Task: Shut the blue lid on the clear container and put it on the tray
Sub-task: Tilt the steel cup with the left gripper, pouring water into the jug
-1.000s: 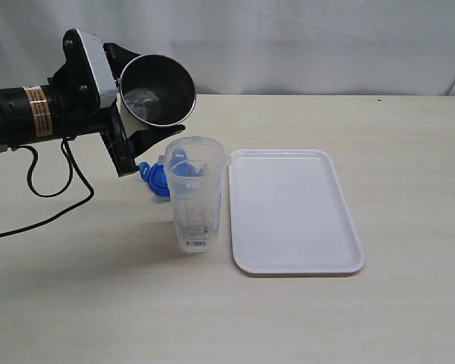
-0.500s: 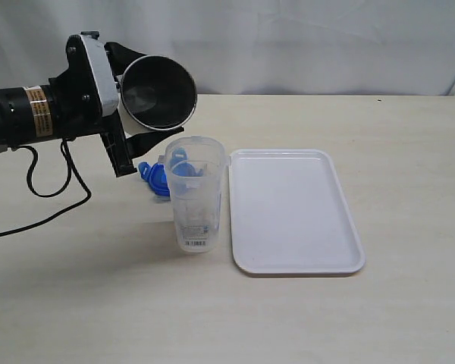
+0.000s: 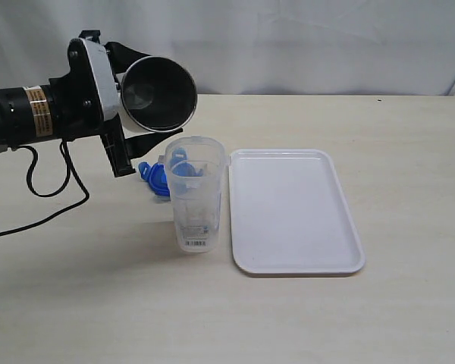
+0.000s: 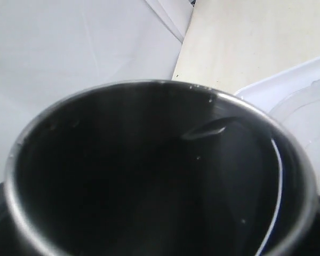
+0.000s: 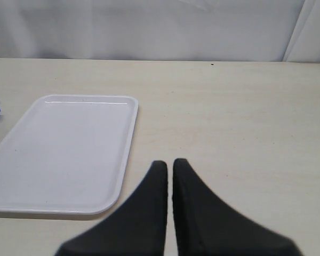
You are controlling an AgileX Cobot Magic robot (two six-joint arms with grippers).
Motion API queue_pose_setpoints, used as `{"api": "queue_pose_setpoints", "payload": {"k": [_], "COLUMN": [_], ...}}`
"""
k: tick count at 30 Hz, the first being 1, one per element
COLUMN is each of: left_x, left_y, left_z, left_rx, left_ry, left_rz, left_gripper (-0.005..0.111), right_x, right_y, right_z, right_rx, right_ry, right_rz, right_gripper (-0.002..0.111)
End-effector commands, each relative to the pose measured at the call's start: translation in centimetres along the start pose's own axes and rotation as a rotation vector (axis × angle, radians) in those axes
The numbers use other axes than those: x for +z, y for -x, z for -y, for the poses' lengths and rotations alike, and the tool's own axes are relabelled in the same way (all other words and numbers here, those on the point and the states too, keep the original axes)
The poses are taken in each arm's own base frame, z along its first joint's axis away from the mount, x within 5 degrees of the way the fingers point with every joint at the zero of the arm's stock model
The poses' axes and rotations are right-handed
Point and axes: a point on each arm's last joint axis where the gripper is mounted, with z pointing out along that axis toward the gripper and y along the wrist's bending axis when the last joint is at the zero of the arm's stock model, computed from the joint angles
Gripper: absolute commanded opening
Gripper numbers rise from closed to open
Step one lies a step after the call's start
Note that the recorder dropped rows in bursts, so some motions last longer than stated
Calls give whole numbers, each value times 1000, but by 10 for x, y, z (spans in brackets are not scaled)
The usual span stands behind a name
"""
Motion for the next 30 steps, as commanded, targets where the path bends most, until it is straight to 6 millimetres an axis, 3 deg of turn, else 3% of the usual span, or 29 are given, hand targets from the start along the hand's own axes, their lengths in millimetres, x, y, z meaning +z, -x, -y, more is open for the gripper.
{"api": "queue_pose_setpoints", "payload": {"k": [1,30], "left_x": [-1,-2], "left_y": [13,12], "left_z": [-11,-13], "left_rx": [31,107], "left_ry": [59,78], "left_rz": [71,65], "left_gripper": [0,0], "right_x": [0,0], "right_y": [0,0], "right_z": [0,0], "right_rx": [1,1], "right_ry": [-3,-3], "right_rz": [6,6], "right_gripper": [4,4]}}
